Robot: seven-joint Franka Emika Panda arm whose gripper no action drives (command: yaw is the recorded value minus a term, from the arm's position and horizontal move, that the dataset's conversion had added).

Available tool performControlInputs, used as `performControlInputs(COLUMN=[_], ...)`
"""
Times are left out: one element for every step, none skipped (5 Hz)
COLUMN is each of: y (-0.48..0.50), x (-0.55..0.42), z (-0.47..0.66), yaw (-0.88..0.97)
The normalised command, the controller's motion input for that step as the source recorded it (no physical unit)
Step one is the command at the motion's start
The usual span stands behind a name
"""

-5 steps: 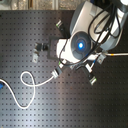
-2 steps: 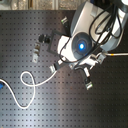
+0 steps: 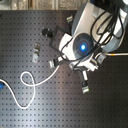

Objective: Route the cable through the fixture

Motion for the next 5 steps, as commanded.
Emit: performControlInputs(y=[-0.060,0.210,0.221,0.244,0.241], x=[-0.034,-0.355,-0.338,-0.061,-0.048], z=[0.00,0.06,0.05,-0.01,0.00], yaw=[0.00,-0.47,-0.65,-0.17,0.00])
